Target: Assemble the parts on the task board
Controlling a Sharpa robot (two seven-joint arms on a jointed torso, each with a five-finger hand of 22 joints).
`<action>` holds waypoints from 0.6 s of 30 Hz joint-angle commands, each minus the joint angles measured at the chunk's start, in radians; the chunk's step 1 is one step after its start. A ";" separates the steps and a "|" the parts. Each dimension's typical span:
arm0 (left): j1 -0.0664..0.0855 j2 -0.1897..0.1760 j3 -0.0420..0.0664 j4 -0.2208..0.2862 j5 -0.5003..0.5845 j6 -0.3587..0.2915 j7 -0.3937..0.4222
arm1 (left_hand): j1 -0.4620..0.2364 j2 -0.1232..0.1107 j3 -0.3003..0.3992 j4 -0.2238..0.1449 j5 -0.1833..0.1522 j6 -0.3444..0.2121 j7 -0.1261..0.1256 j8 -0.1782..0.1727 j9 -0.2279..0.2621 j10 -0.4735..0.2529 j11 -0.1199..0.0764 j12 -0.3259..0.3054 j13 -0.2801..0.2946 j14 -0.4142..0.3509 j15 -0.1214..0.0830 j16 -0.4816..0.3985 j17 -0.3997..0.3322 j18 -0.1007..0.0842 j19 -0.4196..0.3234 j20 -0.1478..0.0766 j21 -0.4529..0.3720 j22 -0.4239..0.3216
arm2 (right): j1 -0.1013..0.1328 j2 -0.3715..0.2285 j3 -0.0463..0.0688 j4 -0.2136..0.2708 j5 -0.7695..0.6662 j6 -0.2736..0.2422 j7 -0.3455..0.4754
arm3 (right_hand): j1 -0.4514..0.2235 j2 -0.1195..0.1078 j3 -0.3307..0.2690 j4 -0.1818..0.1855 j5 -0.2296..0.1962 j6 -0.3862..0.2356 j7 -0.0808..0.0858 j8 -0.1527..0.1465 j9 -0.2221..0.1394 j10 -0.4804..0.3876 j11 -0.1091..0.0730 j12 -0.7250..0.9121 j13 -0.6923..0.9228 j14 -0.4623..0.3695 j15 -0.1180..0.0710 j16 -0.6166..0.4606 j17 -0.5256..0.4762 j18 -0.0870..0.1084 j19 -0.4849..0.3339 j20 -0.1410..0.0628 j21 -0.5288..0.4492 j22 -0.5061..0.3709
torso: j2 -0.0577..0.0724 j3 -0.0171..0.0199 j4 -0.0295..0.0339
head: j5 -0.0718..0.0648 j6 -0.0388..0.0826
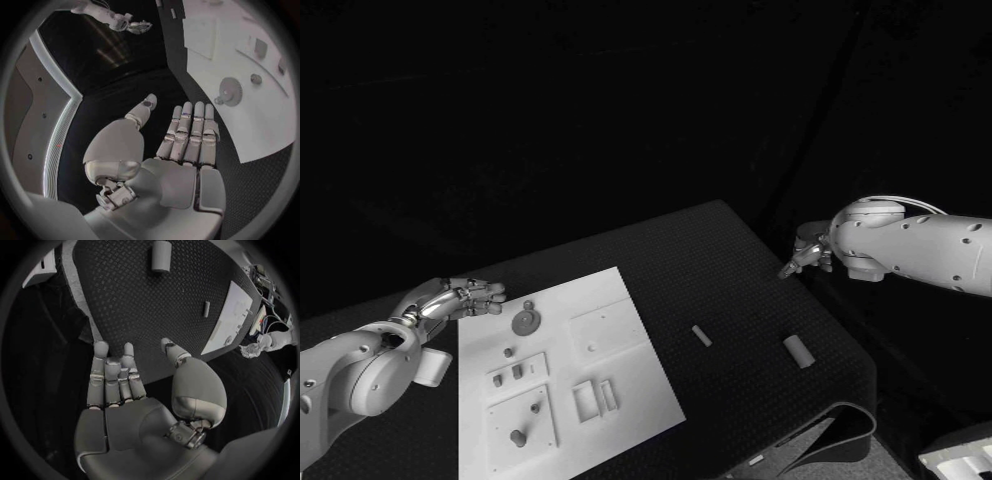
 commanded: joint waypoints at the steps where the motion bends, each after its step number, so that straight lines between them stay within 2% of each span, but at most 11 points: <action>1: 0.001 0.002 0.000 0.000 -0.003 0.004 0.006 | 0.003 -0.010 -0.007 0.002 -0.007 0.006 -0.002 0.004 0.000 0.007 0.003 0.002 0.002 0.008 -0.003 -0.002 0.001 0.009 0.001 -0.004 0.004 0.001 | 0.000 -0.020 -0.002 0.018 -0.054 0.059 -0.026 | -0.013 -0.005 -0.008 0.009 -0.002 -0.009 0.001 -0.006 -0.002 -0.007 0.003 -0.014 -0.010 -0.010 0.002 -0.018 -0.005 -0.003 -0.015 0.008 -0.016 -0.005 | 0.000 -0.0023 -0.0024 | -0.019 -0.001; 3: 0.001 0.005 0.000 -0.002 -0.003 0.004 0.005 | 0.003 -0.011 -0.008 0.002 -0.007 0.006 -0.002 0.004 0.000 0.007 0.003 0.002 0.002 0.008 -0.003 -0.002 0.001 0.009 0.001 -0.004 0.004 0.001 | 0.000 -0.036 -0.005 0.036 -0.046 0.073 -0.027 | -0.016 -0.005 -0.015 0.012 -0.004 -0.016 0.004 -0.010 -0.004 -0.017 0.006 -0.034 -0.024 -0.028 0.008 -0.050 -0.016 -0.004 -0.040 0.017 -0.041 -0.015 | 0.000 -0.0027 -0.0017 | -0.027 0.002; 5: 0.001 0.007 0.000 -0.004 -0.003 0.005 0.006 | 0.002 -0.012 -0.008 0.002 -0.007 0.006 -0.002 0.004 0.000 0.007 0.003 0.002 0.002 0.008 -0.003 -0.002 0.002 0.009 0.001 -0.004 0.004 0.001 | 0.000 -0.050 -0.008 0.063 -0.043 0.085 -0.034 | -0.032 -0.007 -0.039 0.009 -0.006 -0.021 0.005 -0.011 -0.003 -0.022 0.008 -0.047 -0.034 -0.040 0.010 -0.069 -0.023 -0.007 -0.056 0.023 -0.056 -0.021 | 0.001 -0.0033 -0.0032 | -0.030 0.001; 9: 0.001 0.013 0.000 -0.007 -0.003 0.004 0.006 | 0.002 -0.012 -0.009 0.002 -0.007 0.006 -0.002 0.004 0.000 0.007 0.003 0.002 0.002 0.008 -0.003 -0.003 0.002 0.009 0.001 -0.004 0.004 0.001 | 0.000 -0.083 -0.020 0.126 -0.044 0.103 -0.051 | -0.037 -0.007 -0.046 0.012 -0.006 -0.023 0.006 -0.011 -0.001 -0.022 0.008 -0.058 -0.044 -0.043 0.012 -0.084 -0.027 -0.006 -0.061 0.028 -0.069 -0.027 | 0.000 -0.0043 -0.0046 | -0.034 0.000; 12: 0.001 0.015 0.000 -0.009 -0.003 0.005 0.007 | 0.002 -0.013 -0.009 0.002 -0.007 0.006 -0.002 0.004 0.000 0.007 0.003 0.002 0.002 0.008 -0.003 -0.003 0.002 0.009 0.001 -0.004 0.004 0.001 | 0.000 -0.114 -0.027 0.176 -0.050 0.097 -0.058 | -0.040 -0.007 -0.044 0.017 -0.006 -0.023 0.006 -0.011 0.000 -0.020 0.008 -0.061 -0.047 -0.041 0.012 -0.087 -0.028 -0.004 -0.060 0.029 -0.072 -0.030 | -0.001 -0.0050 -0.0049 | -0.041 -0.002; 15: 0.001 0.014 0.000 -0.011 -0.003 0.001 0.007 | 0.001 -0.014 -0.010 0.002 -0.007 0.006 -0.002 0.004 -0.001 0.007 0.003 0.002 0.002 0.008 -0.003 -0.003 0.002 0.009 0.001 -0.004 0.003 0.001 | 0.000 -0.128 -0.029 0.213 -0.077 0.061 -0.065 | -0.041 -0.007 -0.044 0.021 -0.006 -0.023 0.006 -0.010 0.001 -0.019 0.008 -0.062 -0.049 -0.039 0.012 -0.089 -0.028 -0.003 -0.058 0.030 -0.073 -0.030 | -0.001 -0.0063 -0.0061 | -0.043 -0.005; 18: 0.001 0.015 0.000 -0.012 -0.003 0.000 0.009 | 0.001 -0.015 -0.010 0.002 -0.007 0.006 -0.002 0.004 -0.001 0.007 0.003 0.001 0.002 0.008 -0.003 -0.003 0.002 0.009 0.001 -0.004 0.003 0.001 | 0.000 -0.133 -0.033 0.241 -0.089 0.067 -0.076 | -0.042 -0.008 -0.048 0.026 -0.006 -0.011 0.002 -0.001 0.006 -0.012 0.005 -0.055 -0.048 -0.027 0.009 -0.082 -0.022 -0.002 -0.046 0.029 -0.069 -0.029 | 0.000 -0.0079 -0.0074 | -0.043 -0.005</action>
